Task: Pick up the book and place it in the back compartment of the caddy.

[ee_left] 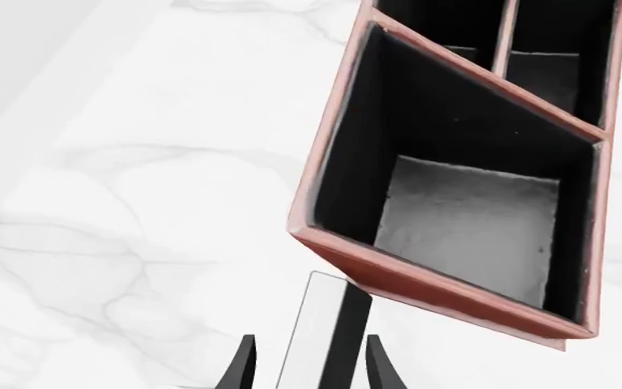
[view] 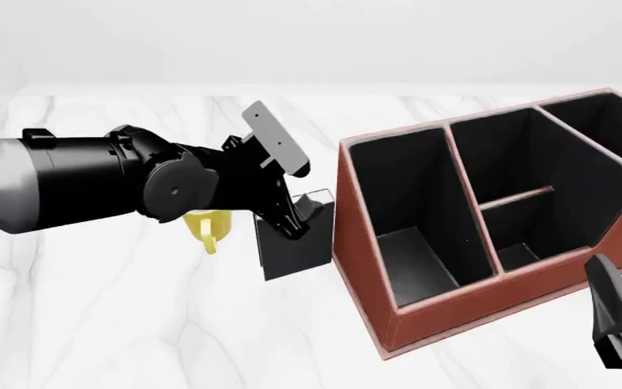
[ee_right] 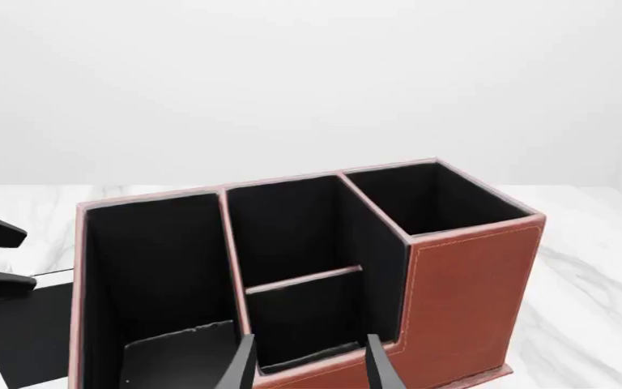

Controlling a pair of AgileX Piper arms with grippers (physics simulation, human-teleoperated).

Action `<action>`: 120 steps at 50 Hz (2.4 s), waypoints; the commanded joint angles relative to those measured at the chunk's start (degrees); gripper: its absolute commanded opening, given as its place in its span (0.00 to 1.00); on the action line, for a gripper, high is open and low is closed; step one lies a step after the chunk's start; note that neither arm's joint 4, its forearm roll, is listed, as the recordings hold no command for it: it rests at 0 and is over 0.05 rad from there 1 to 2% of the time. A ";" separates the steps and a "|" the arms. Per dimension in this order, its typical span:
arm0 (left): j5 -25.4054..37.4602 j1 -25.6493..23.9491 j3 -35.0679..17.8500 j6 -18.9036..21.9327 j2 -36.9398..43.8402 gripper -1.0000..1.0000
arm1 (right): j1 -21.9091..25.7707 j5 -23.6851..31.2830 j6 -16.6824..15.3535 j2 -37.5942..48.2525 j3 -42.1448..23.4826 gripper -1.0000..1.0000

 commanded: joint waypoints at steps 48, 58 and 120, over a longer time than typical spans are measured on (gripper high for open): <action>-4.71 1.29 0.56 1.34 7.35 1.00 | 0.30 -0.19 -0.10 0.26 0.07 1.00; -5.47 1.43 0.87 1.13 8.13 1.00 | 0.26 -0.46 -0.01 0.57 0.07 1.00; 2.71 0.79 -4.11 -1.37 2.57 0.00 | 0.32 -0.21 0.08 0.33 -0.01 1.00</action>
